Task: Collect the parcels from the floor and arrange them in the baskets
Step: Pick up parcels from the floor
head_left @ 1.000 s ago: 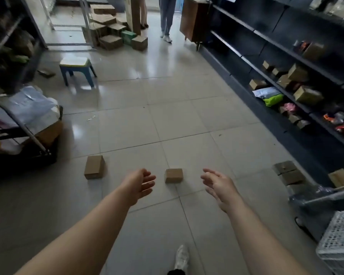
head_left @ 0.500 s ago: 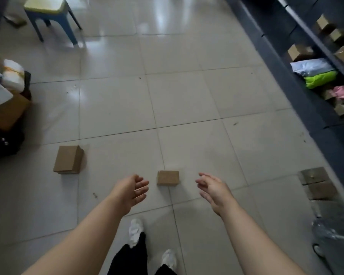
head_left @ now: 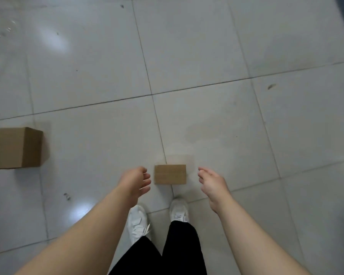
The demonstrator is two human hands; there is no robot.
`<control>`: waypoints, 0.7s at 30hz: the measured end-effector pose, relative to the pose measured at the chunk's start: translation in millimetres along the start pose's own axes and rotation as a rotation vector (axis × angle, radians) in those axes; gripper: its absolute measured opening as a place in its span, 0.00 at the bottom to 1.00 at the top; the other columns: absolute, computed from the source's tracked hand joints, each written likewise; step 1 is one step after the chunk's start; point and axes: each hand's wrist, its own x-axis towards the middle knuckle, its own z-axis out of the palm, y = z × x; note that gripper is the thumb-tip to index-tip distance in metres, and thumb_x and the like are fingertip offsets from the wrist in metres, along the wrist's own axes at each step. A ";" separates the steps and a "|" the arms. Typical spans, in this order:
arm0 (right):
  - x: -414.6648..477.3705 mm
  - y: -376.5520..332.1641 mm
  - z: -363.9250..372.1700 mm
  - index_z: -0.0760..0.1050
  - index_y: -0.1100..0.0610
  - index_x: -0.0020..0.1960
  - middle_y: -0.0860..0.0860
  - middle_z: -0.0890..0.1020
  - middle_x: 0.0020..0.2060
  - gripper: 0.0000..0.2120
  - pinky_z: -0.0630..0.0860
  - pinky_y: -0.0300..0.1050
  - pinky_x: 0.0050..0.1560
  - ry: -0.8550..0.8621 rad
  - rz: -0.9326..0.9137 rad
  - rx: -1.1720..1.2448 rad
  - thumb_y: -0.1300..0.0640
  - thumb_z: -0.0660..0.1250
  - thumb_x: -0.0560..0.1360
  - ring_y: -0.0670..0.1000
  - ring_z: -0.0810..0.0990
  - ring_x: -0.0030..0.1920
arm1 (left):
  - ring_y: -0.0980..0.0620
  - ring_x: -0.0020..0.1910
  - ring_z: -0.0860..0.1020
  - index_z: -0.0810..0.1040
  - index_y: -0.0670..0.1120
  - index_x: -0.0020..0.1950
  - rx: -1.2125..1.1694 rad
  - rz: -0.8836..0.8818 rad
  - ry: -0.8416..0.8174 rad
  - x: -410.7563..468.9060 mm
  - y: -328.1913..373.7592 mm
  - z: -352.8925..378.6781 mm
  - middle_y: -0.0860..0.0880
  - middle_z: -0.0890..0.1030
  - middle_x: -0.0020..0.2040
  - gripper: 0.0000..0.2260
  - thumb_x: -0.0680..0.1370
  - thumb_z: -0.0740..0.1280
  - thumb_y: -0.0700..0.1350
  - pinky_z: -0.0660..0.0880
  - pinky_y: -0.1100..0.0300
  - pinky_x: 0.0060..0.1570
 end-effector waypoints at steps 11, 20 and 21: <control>169.7 71.8 62.1 0.64 0.62 0.75 0.54 0.70 0.72 0.22 0.62 0.44 0.70 -0.062 0.071 -0.226 0.57 0.58 0.83 0.52 0.68 0.71 | 0.50 0.43 0.71 0.73 0.43 0.54 0.113 -0.059 0.072 194.4 -47.6 45.0 0.46 0.73 0.47 0.09 0.82 0.59 0.47 0.68 0.57 0.43; 149.5 46.7 70.7 0.79 0.57 0.57 0.50 0.82 0.49 0.12 0.76 0.44 0.47 -0.093 0.156 -0.011 0.59 0.57 0.82 0.47 0.79 0.49 | 0.44 0.59 0.75 0.78 0.47 0.46 0.023 0.010 0.110 177.0 -39.2 30.6 0.42 0.78 0.58 0.14 0.82 0.54 0.46 0.71 0.47 0.61; 141.3 35.4 71.3 0.80 0.56 0.52 0.50 0.83 0.46 0.13 0.76 0.46 0.48 -0.108 0.140 0.002 0.59 0.57 0.82 0.48 0.80 0.48 | 0.43 0.59 0.74 0.76 0.48 0.44 0.023 0.026 0.118 167.4 -32.8 24.5 0.42 0.77 0.58 0.14 0.82 0.53 0.45 0.71 0.46 0.61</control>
